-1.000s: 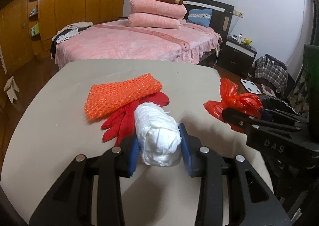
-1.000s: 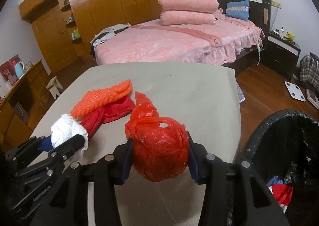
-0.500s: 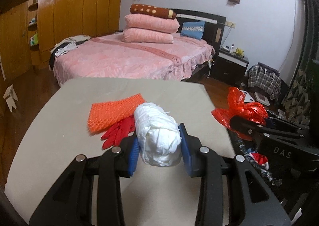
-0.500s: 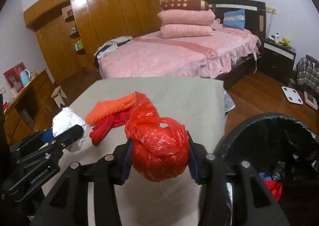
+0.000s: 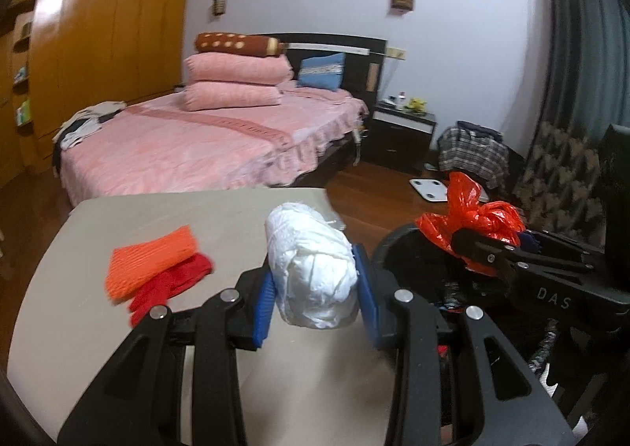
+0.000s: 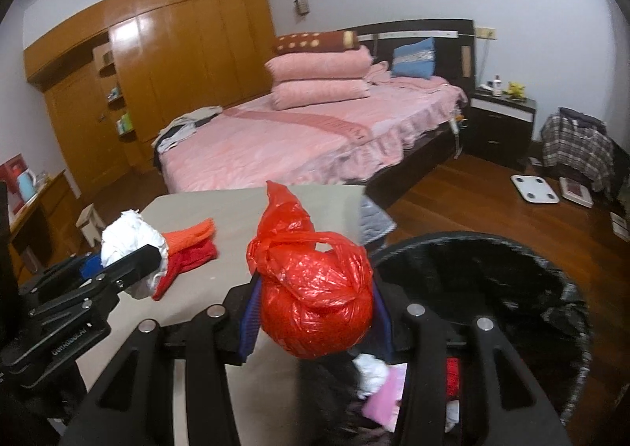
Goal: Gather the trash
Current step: 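Carry the red bag and white ball over the bin and open both tools, then return to the table and grasp the orange mesh sleeve and red gloves with the right tool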
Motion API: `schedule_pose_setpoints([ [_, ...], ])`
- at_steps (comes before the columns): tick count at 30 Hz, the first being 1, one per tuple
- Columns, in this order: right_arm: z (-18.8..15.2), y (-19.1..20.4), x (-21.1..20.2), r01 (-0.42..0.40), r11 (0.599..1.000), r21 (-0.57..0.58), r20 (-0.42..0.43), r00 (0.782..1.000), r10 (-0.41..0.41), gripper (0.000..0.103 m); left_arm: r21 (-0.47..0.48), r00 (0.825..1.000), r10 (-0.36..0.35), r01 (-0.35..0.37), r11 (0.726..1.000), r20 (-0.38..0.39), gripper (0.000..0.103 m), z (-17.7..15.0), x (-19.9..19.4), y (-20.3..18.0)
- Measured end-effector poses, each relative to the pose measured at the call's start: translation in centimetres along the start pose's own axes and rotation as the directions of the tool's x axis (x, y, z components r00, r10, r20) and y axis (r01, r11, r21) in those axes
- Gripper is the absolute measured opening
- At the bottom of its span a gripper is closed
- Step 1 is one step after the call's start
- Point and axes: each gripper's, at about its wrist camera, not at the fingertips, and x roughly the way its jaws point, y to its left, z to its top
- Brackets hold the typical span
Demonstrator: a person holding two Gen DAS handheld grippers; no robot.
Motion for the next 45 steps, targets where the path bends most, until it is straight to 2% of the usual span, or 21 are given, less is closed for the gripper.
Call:
schedule_pose_setpoints([
  [10, -0.6, -6.0, -2.5, 0.11, 0.993, 0.041, 0.021, 0.994, -0.111, 0.047, 0.077, 0.994, -0.111, 0.112, 0.991, -0.014, 0.036, 0.4, 2.9, -5.9],
  [15, -1.1, -8.9, -3.1, 0.167, 0.984, 0.062, 0.019, 0.985, -0.169, 0.051, 0.098, 0.982, -0.181, 0.186, 0.978, -0.052, 0.038, 0.3, 5.6, -9.0],
  [16, -1.3, -9.5, -3.3, 0.186, 0.98, 0.066, 0.017, 0.982, -0.188, 0.052, 0.096, 0.974, -0.215, 0.222, 0.97, -0.072, 0.042, 0.2, 6.5, -9.7],
  [19, -1.7, -11.2, -3.4, 0.222, 0.971, 0.085, 0.005, 0.975, -0.223, 0.061, 0.097, 0.968, -0.237, 0.245, 0.965, -0.087, 0.061, -0.3, 7.9, -10.8],
  [21, -2.0, -12.3, -3.6, 0.247, 0.964, 0.096, 0.002, 0.969, -0.248, 0.075, 0.1, 0.964, -0.244, 0.254, 0.962, -0.107, 0.064, -0.6, 8.7, -11.2],
  [22, -2.1, -12.9, -3.8, 0.258, 0.96, 0.106, 0.0, 0.966, -0.259, 0.078, 0.101, 0.964, -0.239, 0.25, 0.963, -0.113, 0.067, -0.8, 8.9, -11.2],
  [24, -2.3, -13.6, -4.1, 0.266, 0.956, 0.124, 0.002, 0.963, -0.269, 0.09, 0.083, 0.967, -0.226, 0.236, 0.968, -0.116, 0.073, -1.0, 9.0, -10.5],
  [26, -2.3, -14.0, -4.4, 0.267, 0.954, 0.134, 0.007, 0.963, -0.27, 0.097, 0.072, 0.973, -0.201, 0.21, 0.975, -0.109, 0.083, -0.9, 8.7, -9.6],
  [30, -1.8, -13.3, -4.1, 0.243, 0.956, 0.165, 0.023, 0.968, -0.25, 0.097, 0.053, 0.991, -0.107, 0.112, 0.992, -0.085, 0.09, -0.8, 7.3, -6.5],
  [35, -0.5, -10.1, -3.0, 0.167, 0.973, 0.159, 0.085, 0.98, -0.182, 0.097, -0.003, 0.998, 0.01, -0.01, 1.0, -0.06, 0.091, -0.9, 4.9, -1.1],
  [37, 0.1, -8.3, -2.0, 0.109, 0.983, 0.15, 0.093, 0.988, -0.124, 0.097, -0.007, 0.996, 0.072, -0.073, 0.997, -0.047, 0.091, -1.2, 3.8, 1.1],
  [40, 1.1, -4.8, 0.5, 0.009, 0.992, 0.128, 0.059, 0.998, -0.017, 0.097, -0.021, 0.988, 0.149, -0.149, 0.989, -0.039, 0.091, -1.6, 2.3, 4.2],
  [45, 1.6, 0.8, 3.6, -0.055, 0.998, 0.04, 0.039, 0.998, 0.054, 0.097, -0.042, 0.968, 0.248, -0.249, 0.967, -0.043, 0.091, -2.3, 0.7, 8.6],
])
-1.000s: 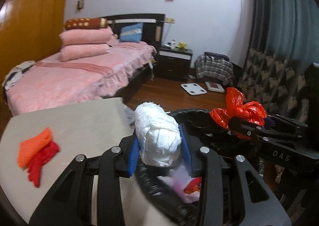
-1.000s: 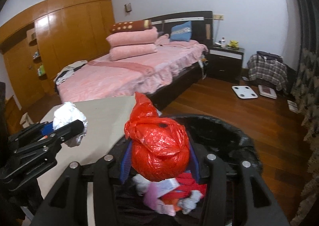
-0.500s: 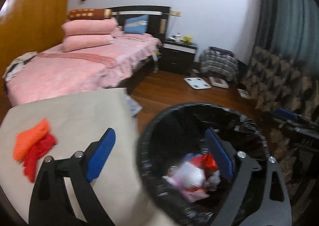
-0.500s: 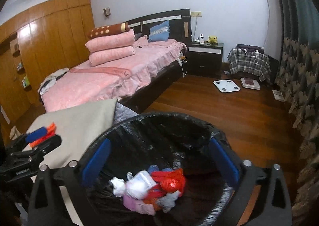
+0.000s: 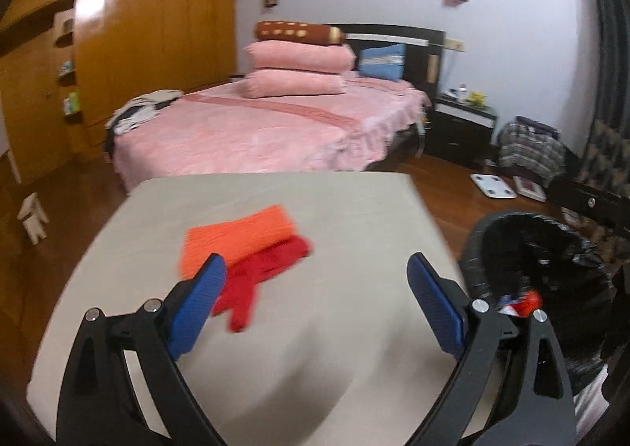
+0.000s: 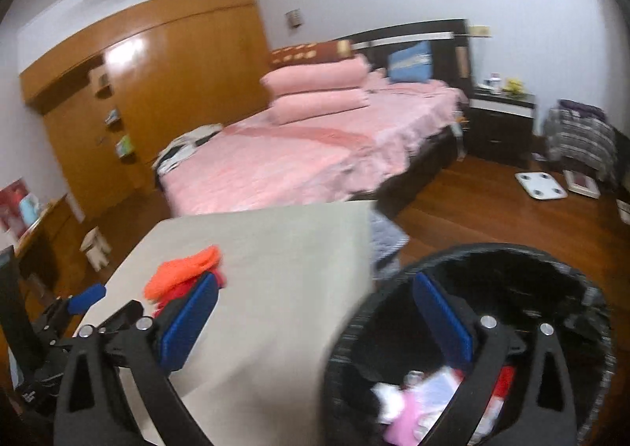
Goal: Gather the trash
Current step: 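Return to the table and grasp the orange mesh sleeve and red gloves with the right tool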
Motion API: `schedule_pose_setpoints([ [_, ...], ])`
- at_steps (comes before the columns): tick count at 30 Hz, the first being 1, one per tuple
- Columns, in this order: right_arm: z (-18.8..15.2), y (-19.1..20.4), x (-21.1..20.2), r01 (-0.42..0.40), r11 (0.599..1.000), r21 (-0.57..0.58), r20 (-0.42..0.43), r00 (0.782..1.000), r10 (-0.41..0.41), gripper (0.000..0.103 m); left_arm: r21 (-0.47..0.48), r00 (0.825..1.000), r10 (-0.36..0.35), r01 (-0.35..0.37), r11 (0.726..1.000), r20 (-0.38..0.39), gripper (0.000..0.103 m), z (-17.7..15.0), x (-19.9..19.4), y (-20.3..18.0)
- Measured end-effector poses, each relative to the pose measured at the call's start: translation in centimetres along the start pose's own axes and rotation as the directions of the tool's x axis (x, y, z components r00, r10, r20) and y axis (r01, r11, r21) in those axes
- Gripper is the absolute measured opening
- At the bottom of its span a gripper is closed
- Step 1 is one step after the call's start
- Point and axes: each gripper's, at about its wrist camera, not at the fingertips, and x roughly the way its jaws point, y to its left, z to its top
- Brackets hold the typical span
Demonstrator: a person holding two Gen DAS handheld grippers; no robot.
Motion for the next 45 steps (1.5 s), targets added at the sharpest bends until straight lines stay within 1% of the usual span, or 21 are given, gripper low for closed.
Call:
schedule_pose_setpoints([
  [5, -0.9, 5.1, 3.8, -0.004, 0.993, -0.117, -0.029, 1.0, 0.001, 0.097, -0.03, 0.998, 0.063, -0.063, 0.998, -0.018, 0.091, -0.9, 0.2, 3.9],
  [8, -1.9, 7.2, 6.1, -0.008, 0.99, -0.144, -0.059, 0.998, -0.001, 0.097, -0.044, 0.995, 0.093, -0.095, 0.995, -0.037, 0.091, -1.7, 0.6, 6.0],
  [16, -3.5, 10.9, 11.7, -0.029, 0.986, -0.163, -0.167, 0.986, 0.001, 0.097, -0.09, 0.986, 0.133, -0.142, 0.986, -0.103, 0.091, -3.1, 3.4, 10.3],
  [20, -3.8, 12.0, 13.9, -0.04, 0.984, -0.175, -0.19, 0.982, 0.006, 0.097, -0.104, 0.982, 0.143, -0.156, 0.982, -0.125, 0.091, -3.6, 4.4, 11.9],
  [25, -4.2, 14.2, 16.0, -0.087, 0.979, -0.186, -0.226, 0.973, 0.043, 0.097, -0.102, 0.976, 0.165, -0.18, 0.978, -0.141, 0.091, -3.6, 5.3, 13.5],
  [31, -5.4, 17.1, 17.4, -0.136, 0.968, -0.21, -0.267, 0.961, 0.077, 0.097, -0.125, 0.968, 0.185, -0.207, 0.97, -0.167, 0.091, -3.7, 6.5, 15.9],
  [37, -6.4, 19.6, 19.3, -0.123, 0.963, -0.239, -0.298, 0.953, 0.048, 0.097, -0.152, 0.966, 0.187, -0.215, 0.965, -0.181, 0.091, -4.1, 7.0, 17.4],
  [41, -6.8, 20.5, 20.9, -0.088, 0.955, -0.283, -0.311, 0.951, -0.004, 0.097, -0.17, 0.966, 0.179, -0.211, 0.963, -0.188, 0.091, -4.1, 7.5, 17.8],
  [43, -6.8, 20.3, 21.7, -0.076, 0.957, -0.279, -0.33, 0.944, -0.021, 0.097, -0.177, 0.966, 0.175, -0.209, 0.962, -0.19, 0.091, -4.2, 7.7, 18.0],
  [45, -6.7, 19.7, 22.8, -0.074, 0.966, -0.249, -0.37, 0.929, -0.024, 0.097, -0.18, 0.966, 0.17, -0.205, 0.962, -0.195, 0.091, -4.3, 7.8, 18.0],
])
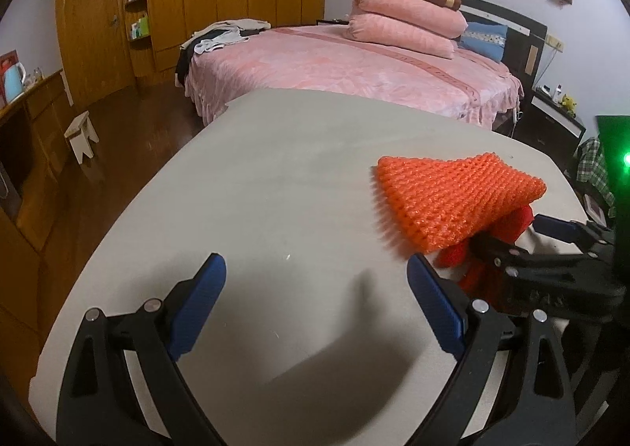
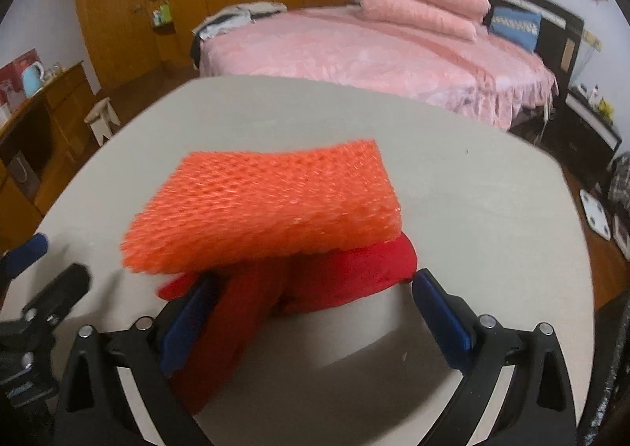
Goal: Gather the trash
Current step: 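Return to the table and grasp the orange mesh sleeve and red gloves with the right tool, then lift the red gloves with the right tool while the left tool grasps the orange mesh sleeve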
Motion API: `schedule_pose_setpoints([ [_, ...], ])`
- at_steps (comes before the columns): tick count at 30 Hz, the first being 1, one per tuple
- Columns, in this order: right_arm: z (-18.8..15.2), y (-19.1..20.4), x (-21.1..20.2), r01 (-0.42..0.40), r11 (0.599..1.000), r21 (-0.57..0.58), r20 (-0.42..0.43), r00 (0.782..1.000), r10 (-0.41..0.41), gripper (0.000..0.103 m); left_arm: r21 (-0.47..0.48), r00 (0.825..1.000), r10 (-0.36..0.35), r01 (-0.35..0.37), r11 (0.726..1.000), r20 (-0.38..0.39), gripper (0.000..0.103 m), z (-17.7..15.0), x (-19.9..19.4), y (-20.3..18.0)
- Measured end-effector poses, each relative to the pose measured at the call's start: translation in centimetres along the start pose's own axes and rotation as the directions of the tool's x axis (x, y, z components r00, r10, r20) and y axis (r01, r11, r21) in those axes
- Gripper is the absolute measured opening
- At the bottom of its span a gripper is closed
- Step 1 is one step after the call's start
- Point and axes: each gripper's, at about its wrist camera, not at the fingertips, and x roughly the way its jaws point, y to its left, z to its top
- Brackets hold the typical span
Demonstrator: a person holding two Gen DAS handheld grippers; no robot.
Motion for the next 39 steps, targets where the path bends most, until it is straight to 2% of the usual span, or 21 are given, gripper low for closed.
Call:
schedule_pose_setpoints([
  [2, 0.3, -0.3, -0.1, -0.014, 1.0, 0.008, -0.002, 1.0, 0.014, 0.097, -0.002, 1.0, -0.001, 0.001, 1.0, -0.008, 0.091, -0.1, 0.2, 0.0],
  [4, 0.3, -0.2, 0.0, -0.013, 1.0, -0.017, 0.002, 1.0, 0.013, 0.089, -0.005, 1.0, -0.001, 0.001, 1.0, -0.017, 0.091, -0.1, 0.4, 0.0],
  [7, 0.2, 0.0, -0.2, -0.049, 0.998, -0.04, 0.019, 0.999, 0.05, 0.061, -0.001, 1.0, -0.002, 0.002, 1.0, -0.023, 0.091, -0.1, 0.5, 0.0],
  [9, 0.1, -0.1, -0.4, -0.122, 0.991, -0.048, 0.019, 0.992, 0.123, 0.028, 0.005, 1.0, -0.001, 0.001, 1.0, -0.023, 0.091, -0.2, 0.5, -0.1],
  [12, 0.1, -0.6, -0.6, -0.164, 0.986, -0.045, 0.017, 0.986, 0.164, 0.019, 0.017, 1.0, 0.0, 0.0, 1.0, -0.018, 0.091, -0.1, 0.4, -0.5],
  [15, -0.4, -1.7, -1.2, -0.176, 0.984, -0.021, 0.018, 0.984, 0.177, 0.018, 0.026, 1.0, -0.001, 0.002, 1.0, -0.008, 0.091, -0.2, 0.2, -0.7],
  [19, -1.1, -3.4, -2.6, -0.132, 0.991, 0.03, 0.033, 0.991, 0.131, 0.018, 0.031, 1.0, -0.018, 0.018, 0.999, 0.002, 0.091, -0.2, -0.1, -1.5],
  [25, -2.2, -5.8, -3.7, -0.097, 0.994, 0.056, 0.044, 0.995, 0.095, 0.018, 0.053, 0.997, -0.08, 0.08, 0.995, 0.001, 0.091, 0.4, 0.3, -4.8],
  [31, -2.7, -7.2, -3.6, -0.1, 0.993, 0.064, 0.034, 0.995, 0.098, 0.018, 0.072, 0.992, -0.124, 0.122, 0.99, 0.018, 0.091, 2.2, 1.2, -7.7],
  [37, -2.8, -7.5, -3.5, -0.104, 0.993, 0.053, 0.034, 0.994, 0.102, 0.018, 0.089, 0.985, -0.165, 0.169, 0.982, -0.057, 0.091, 3.0, 4.0, -9.4],
  [39, -2.8, -7.6, -3.5, -0.109, 0.993, 0.053, 0.033, 0.994, 0.107, 0.018, 0.111, 0.983, -0.137, 0.151, 0.982, -0.124, 0.091, 2.7, 5.5, -10.0],
])
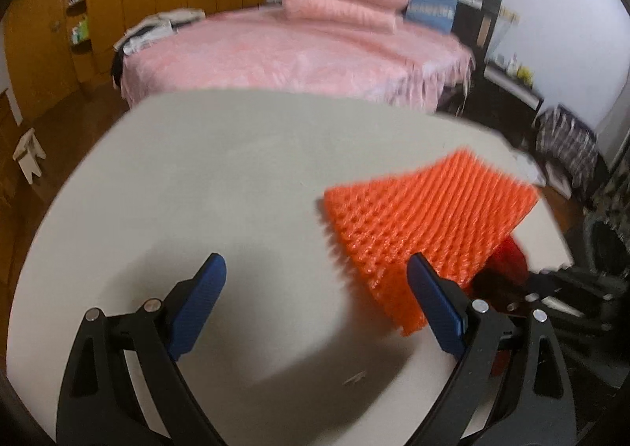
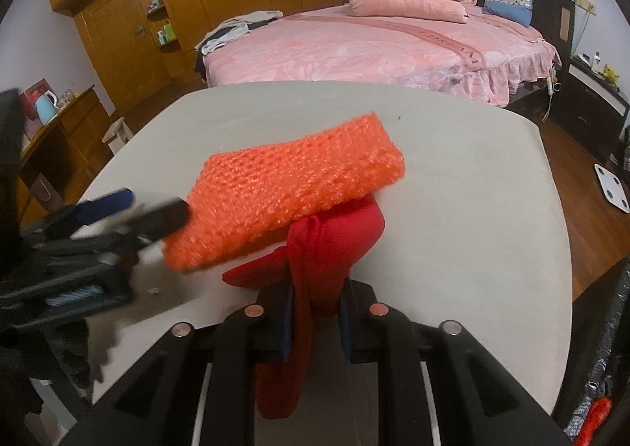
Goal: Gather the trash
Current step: 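Lift the red gloves with the right tool while the left tool grasps the orange mesh sleeve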
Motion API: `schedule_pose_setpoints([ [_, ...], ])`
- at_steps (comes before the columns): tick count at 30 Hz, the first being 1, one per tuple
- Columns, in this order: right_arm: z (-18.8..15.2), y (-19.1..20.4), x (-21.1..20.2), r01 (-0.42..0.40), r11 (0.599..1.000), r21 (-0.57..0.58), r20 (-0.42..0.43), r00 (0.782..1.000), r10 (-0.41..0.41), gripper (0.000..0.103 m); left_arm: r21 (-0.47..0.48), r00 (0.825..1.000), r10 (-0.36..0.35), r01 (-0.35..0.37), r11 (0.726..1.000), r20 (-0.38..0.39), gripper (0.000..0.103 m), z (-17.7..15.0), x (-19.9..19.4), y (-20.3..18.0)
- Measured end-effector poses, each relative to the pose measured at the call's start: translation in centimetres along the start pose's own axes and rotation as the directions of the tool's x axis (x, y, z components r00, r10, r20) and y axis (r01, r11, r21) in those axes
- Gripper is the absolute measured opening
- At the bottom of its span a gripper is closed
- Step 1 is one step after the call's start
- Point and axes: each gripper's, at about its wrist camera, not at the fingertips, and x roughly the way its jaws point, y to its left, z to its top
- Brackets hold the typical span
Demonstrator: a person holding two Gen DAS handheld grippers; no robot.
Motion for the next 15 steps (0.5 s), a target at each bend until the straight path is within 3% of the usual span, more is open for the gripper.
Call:
schedule_pose_setpoints([
  [2, 0.0, -0.2, 0.0, -0.007, 1.0, 0.002, -0.001, 1.0, 0.007, 0.019, 0.018, 0.999, 0.003, -0.002, 1.0, -0.043, 0.092, -0.4, 1.1, -0.1],
  [5, 0.0, -0.2, -0.1, -0.002, 1.0, -0.003, -0.001, 1.0, 0.002, 0.019, 0.011, 0.999, -0.006, 0.006, 1.0, -0.041, 0.092, -0.5, 1.1, 0.2],
  [15, -0.1, -3.3, -1.5, 0.122, 0.986, 0.112, 0.031, 0.991, -0.126, 0.019, -0.013, 0.999, -0.011, 0.011, 1.0, -0.039, 0.091, -0.5, 0.7, 0.1],
])
